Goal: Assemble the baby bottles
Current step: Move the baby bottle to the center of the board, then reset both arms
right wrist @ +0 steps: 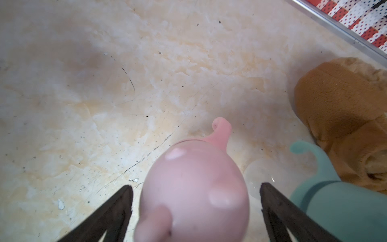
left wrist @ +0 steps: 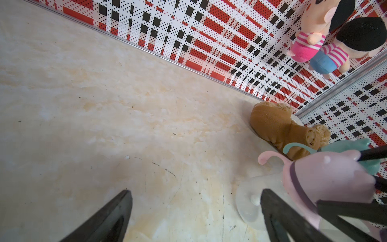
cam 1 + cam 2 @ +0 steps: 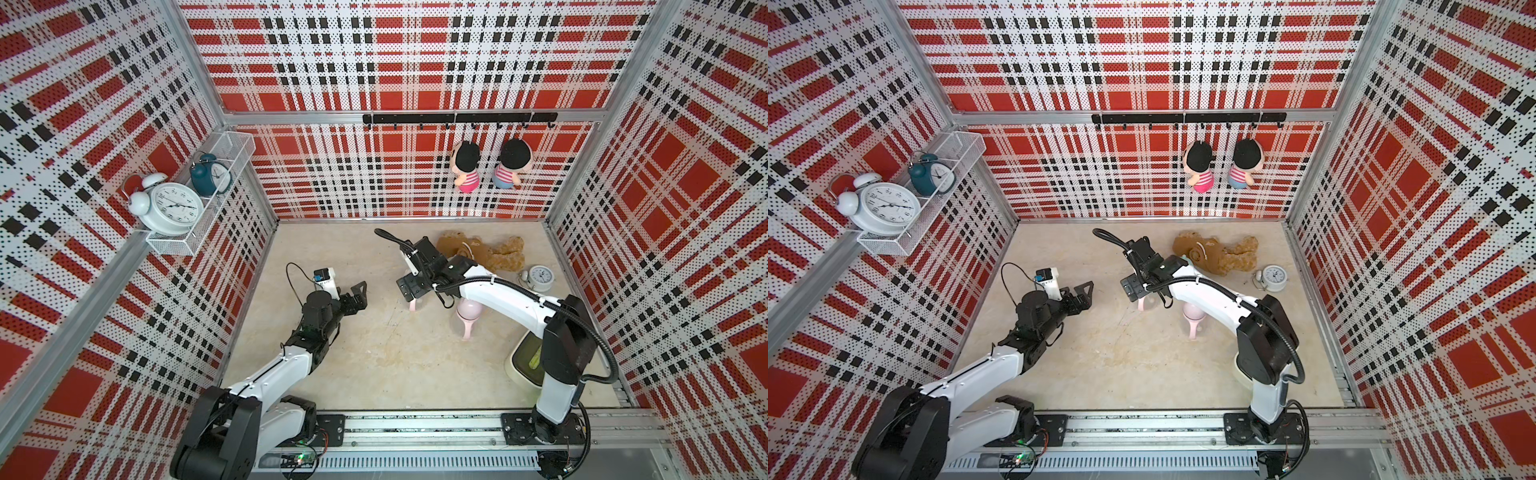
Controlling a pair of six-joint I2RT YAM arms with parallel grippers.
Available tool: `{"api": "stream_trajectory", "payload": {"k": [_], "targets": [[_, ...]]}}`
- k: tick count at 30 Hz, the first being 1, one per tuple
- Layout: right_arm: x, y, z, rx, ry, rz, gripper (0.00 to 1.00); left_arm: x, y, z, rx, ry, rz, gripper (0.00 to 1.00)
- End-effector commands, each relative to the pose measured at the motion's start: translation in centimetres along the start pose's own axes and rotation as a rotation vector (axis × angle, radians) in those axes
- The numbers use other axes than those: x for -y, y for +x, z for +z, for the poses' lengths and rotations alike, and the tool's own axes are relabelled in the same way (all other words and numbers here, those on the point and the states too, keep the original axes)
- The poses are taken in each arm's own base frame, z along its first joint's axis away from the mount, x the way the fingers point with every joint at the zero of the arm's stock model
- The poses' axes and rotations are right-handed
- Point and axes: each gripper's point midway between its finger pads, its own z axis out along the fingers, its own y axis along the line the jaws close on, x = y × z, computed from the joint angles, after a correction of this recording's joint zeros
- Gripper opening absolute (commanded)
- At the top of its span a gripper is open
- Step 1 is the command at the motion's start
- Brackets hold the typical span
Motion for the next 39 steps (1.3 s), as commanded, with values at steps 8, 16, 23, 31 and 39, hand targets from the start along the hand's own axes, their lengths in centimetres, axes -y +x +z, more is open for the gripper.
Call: {"api": "stream_trajectory", "payload": {"k": [8,16,23,31,39], "targets": [[7.4,-5.1,-10.3,0.341,0.158,0.053,1.00,2.7,-7.7,1.0,0.151,-0.036,0.121,0.98],[19.0,-0.4,-16.0,0.471,0.363,0.274,1.00,-2.3,-11.9,3.1,0.124,-0.113,0.267,0.98],[25.8,6.5,-16.1,0.480,0.557,0.396,1.00,-7.8,-10.0,1.0,0.253,-0.197,0.311,0.98],[29.1,11.4,-15.7,0.585,0.755,0.407,1.00,-9.2,-7.2,0.6,0.306,-0.205,0.391,0.98],[27.8,15.4,-12.3,0.749,0.675,0.418,1.00,-9.6,-6.5,-0.1,0.345,-0.198,0.403,0.98]]}}
